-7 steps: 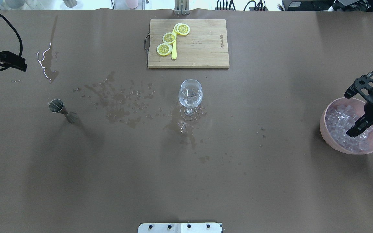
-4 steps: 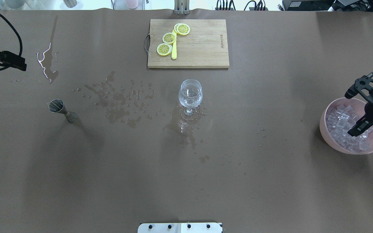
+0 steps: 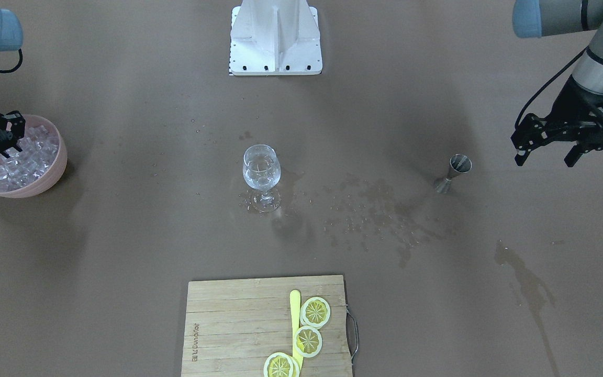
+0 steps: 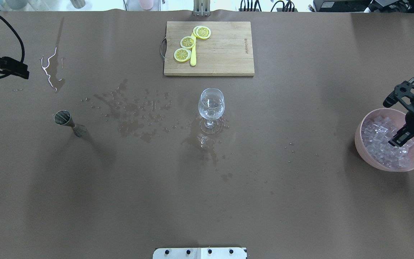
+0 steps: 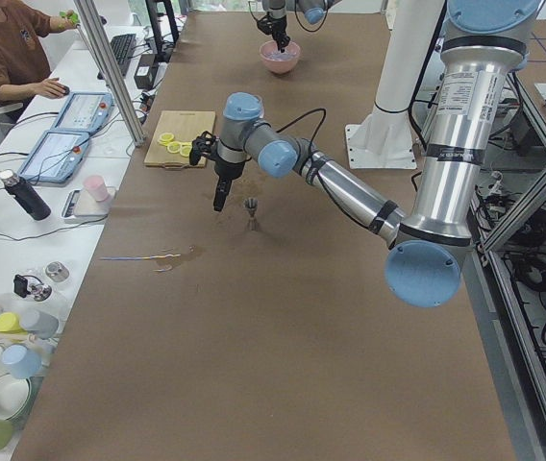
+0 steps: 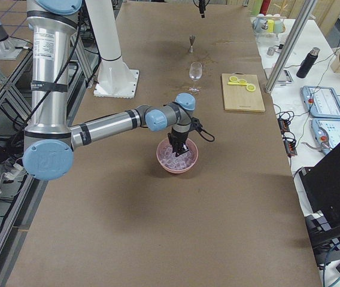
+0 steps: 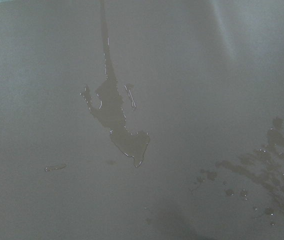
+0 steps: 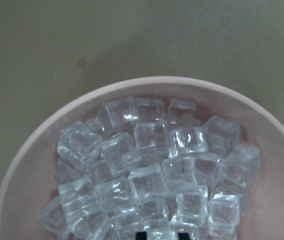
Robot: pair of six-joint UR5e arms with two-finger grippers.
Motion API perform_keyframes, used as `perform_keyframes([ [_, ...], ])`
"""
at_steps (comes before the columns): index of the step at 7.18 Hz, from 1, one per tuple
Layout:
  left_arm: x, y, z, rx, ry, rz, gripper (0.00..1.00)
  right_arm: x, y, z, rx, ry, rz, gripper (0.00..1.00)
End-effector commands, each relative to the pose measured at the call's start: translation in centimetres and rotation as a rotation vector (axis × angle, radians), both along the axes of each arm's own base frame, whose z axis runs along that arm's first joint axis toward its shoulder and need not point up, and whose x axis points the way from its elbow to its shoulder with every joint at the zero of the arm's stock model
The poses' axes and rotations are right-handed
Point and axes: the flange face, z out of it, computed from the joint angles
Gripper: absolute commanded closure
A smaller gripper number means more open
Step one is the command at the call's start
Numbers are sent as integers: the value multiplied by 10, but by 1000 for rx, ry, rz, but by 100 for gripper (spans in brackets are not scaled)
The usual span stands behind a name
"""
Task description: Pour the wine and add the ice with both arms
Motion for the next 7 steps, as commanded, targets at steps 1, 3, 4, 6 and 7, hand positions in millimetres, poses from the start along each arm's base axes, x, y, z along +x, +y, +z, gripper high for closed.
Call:
perform_keyframes([
  [1, 0, 0, 1, -1, -1, 0, 1, 20, -3, -31, 21, -49, 45, 100],
  [3, 0, 0, 1, -3, -1, 0, 1, 80, -18, -63, 6, -198, 145, 100],
  [4, -1, -1, 3, -7, -3, -2, 1, 101, -30, -79, -3, -248, 205, 100],
  [6, 0, -3, 6, -11, -7, -1, 1, 100, -52, -133, -120, -336, 373, 100],
  [7, -2, -4, 7, -12, -8, -4, 1, 94, -66, -174, -186, -391, 455, 100],
])
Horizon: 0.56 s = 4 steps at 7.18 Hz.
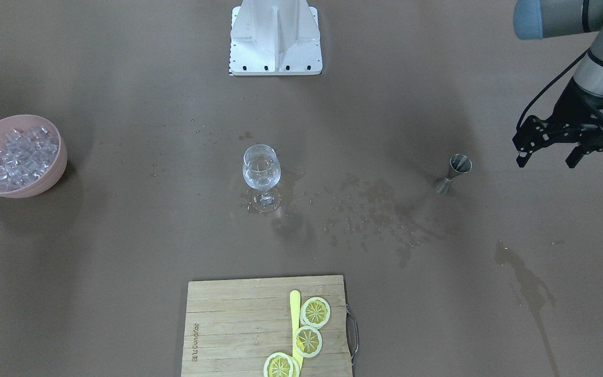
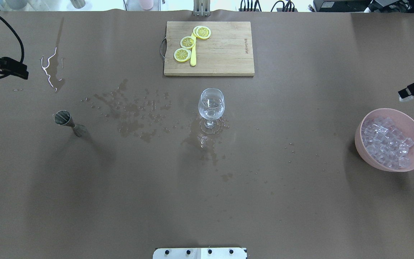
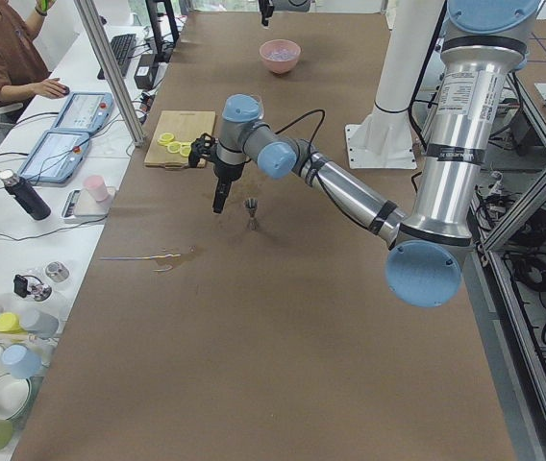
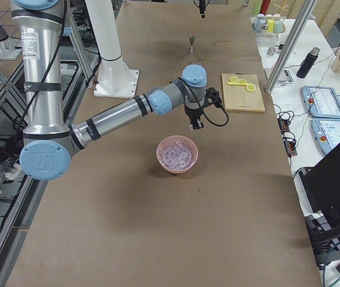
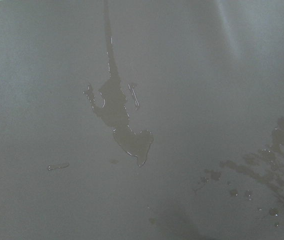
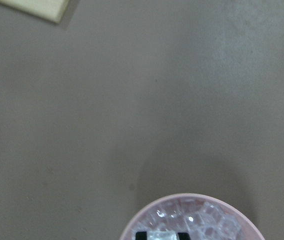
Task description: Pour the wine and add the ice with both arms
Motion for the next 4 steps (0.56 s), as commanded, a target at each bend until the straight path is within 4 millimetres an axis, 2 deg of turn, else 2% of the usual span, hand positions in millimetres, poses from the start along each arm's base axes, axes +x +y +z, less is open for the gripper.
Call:
perform_keyframes([
  [1, -1, -3, 4, -6, -4, -4, 1, -19, -24, -82, -156, -131, 139, 100],
  [3, -1, -7, 13, -8, -20, 11, 1, -90, -31, -167, -253, -205, 171, 100],
  [4, -6, -13, 18, 7, -35, 24, 1, -132, -22, -200, -282, -219, 186, 100],
])
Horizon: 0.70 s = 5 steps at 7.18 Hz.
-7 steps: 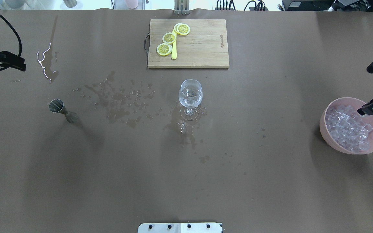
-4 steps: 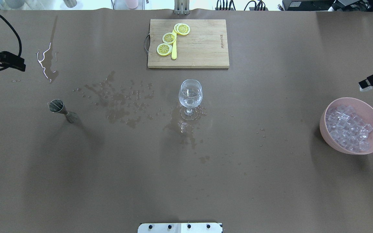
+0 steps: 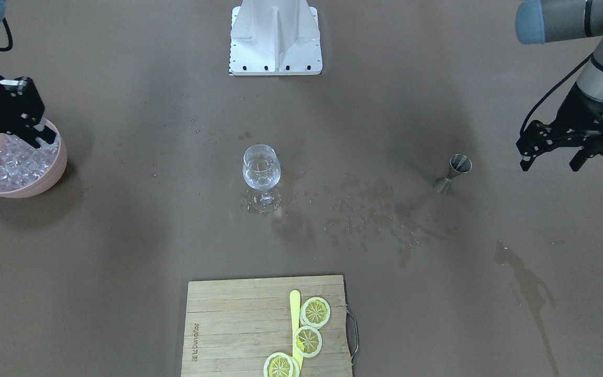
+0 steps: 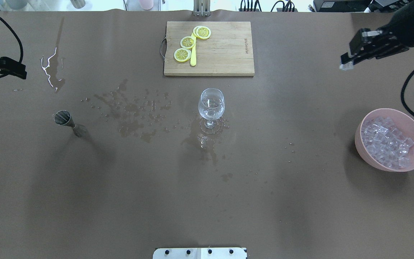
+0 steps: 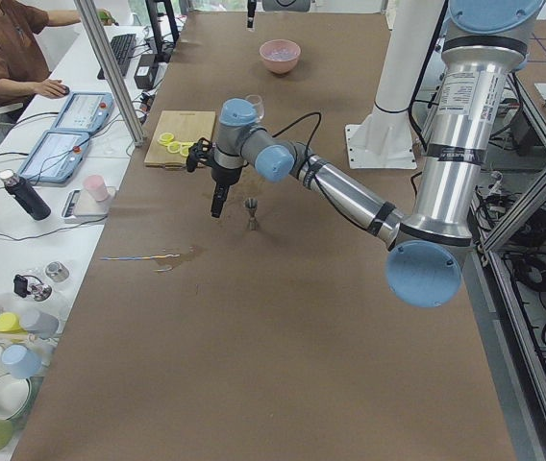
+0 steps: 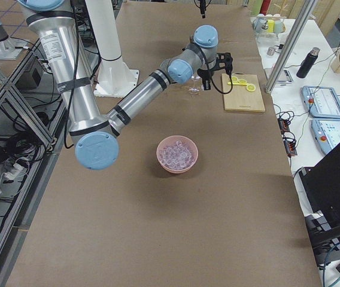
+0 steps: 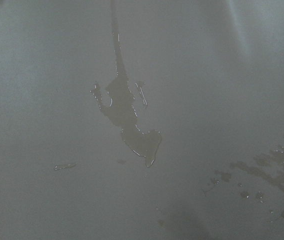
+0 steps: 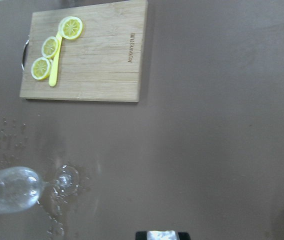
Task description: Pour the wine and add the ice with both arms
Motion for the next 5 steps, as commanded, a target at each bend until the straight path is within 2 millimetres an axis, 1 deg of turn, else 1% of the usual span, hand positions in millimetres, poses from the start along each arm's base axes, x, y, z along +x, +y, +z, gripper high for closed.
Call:
perform_keyframes([
  [1, -4, -8, 11, 4, -20, 15, 1, -94, 21, -67, -53, -21, 50, 100],
  [2, -3, -10, 13, -1, -21, 15, 1, -124, 25, -84, -34, -15, 64, 100],
  [3, -2, -11, 12, 1, -22, 15, 1, -153, 24, -96, -35, -4, 76, 100],
  [4, -1, -13, 17, -8, -24, 16, 1, -173, 27, -102, -23, 8, 87, 100],
  [5, -1, -14, 20, -11, -27, 17, 1, -189, 36, -107, -7, 13, 83, 100],
])
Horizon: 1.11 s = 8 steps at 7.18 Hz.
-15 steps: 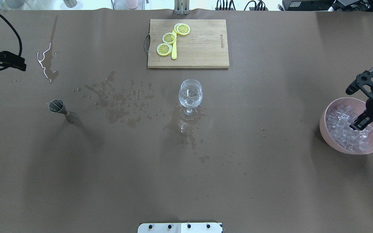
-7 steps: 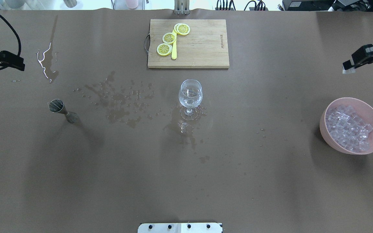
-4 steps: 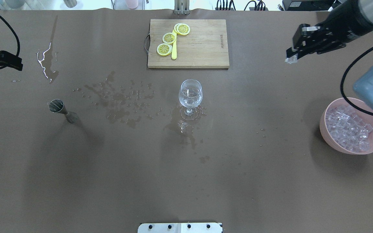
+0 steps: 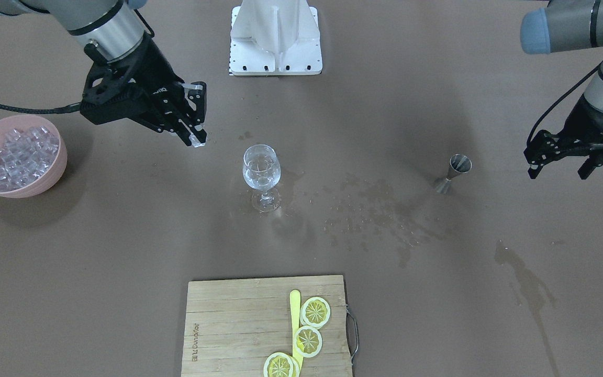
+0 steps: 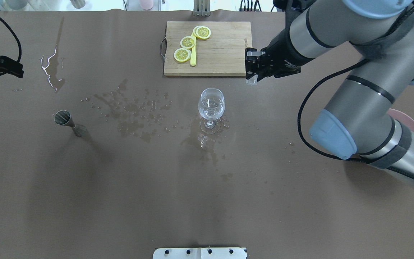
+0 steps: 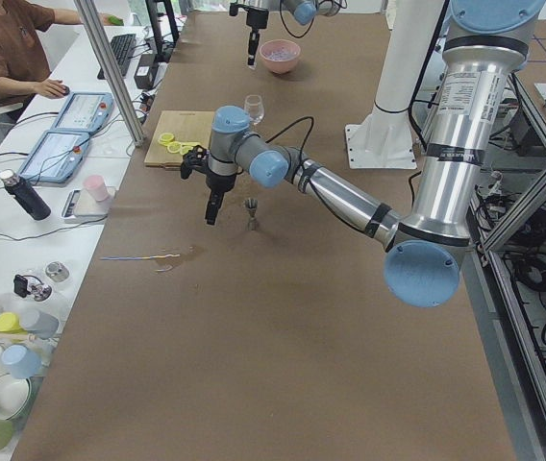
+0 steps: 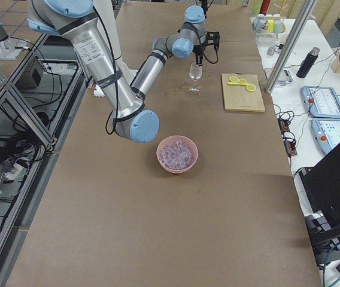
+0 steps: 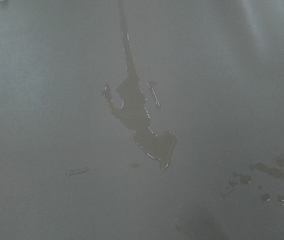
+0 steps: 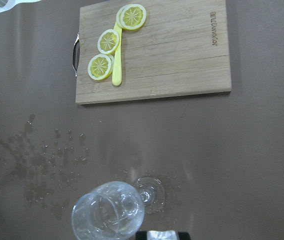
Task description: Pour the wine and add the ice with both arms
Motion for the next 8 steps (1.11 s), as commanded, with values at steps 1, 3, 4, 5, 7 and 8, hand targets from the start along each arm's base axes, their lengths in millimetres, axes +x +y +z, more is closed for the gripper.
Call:
perform_keyframes([
  [1, 1, -2, 5, -6, -1, 1, 1, -31, 5, -11, 32, 21, 25, 100],
  [3, 2, -4, 9, -10, -5, 1, 1, -63, -1, -14, 35, -8, 18, 100],
  [4, 2, -4, 11, -13, -7, 1, 1, -76, 4, -18, 50, -17, 43, 100],
  [5, 2, -4, 12, -14, -7, 1, 1, -84, 7, -18, 53, -12, 47, 100],
  [7, 3, -6, 10, -12, -6, 1, 1, -89, 12, -19, 54, -14, 37, 100],
  [8, 3, -6, 10, -13, -7, 1, 1, -88, 13, -21, 54, -20, 37, 94],
])
